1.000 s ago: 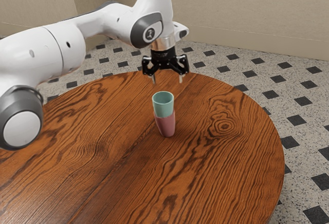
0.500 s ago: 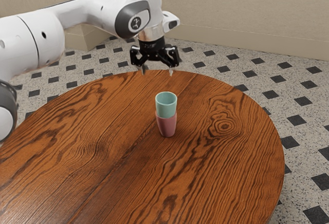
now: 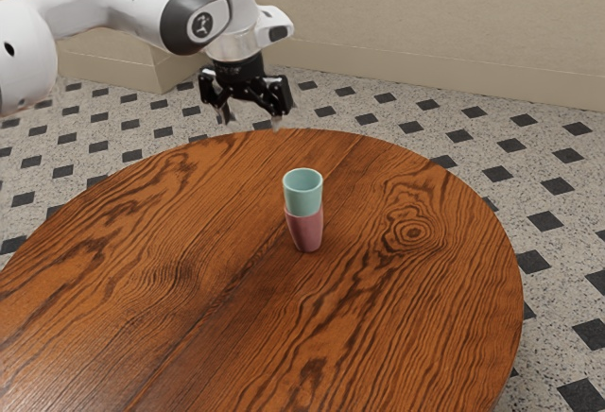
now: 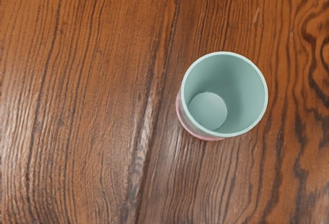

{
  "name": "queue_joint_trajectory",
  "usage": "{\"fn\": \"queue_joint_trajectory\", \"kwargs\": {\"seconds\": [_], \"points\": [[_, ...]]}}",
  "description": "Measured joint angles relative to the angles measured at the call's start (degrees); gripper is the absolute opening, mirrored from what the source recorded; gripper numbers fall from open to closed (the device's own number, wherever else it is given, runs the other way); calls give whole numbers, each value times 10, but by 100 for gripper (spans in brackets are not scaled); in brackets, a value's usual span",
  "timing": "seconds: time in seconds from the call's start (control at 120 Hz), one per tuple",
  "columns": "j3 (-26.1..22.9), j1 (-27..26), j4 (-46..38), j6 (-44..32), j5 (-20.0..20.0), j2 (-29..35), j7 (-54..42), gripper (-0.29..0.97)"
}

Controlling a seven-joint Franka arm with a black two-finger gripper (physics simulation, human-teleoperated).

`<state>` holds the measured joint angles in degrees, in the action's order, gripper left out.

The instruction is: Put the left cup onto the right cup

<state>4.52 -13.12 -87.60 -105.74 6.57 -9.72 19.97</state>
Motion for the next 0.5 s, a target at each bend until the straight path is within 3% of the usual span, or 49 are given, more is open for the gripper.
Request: {"fn": "queue_joint_trajectory", "kwargs": {"seconds": [0.5], "points": [[0,1,-79,16,4,92,-38,68]]}}
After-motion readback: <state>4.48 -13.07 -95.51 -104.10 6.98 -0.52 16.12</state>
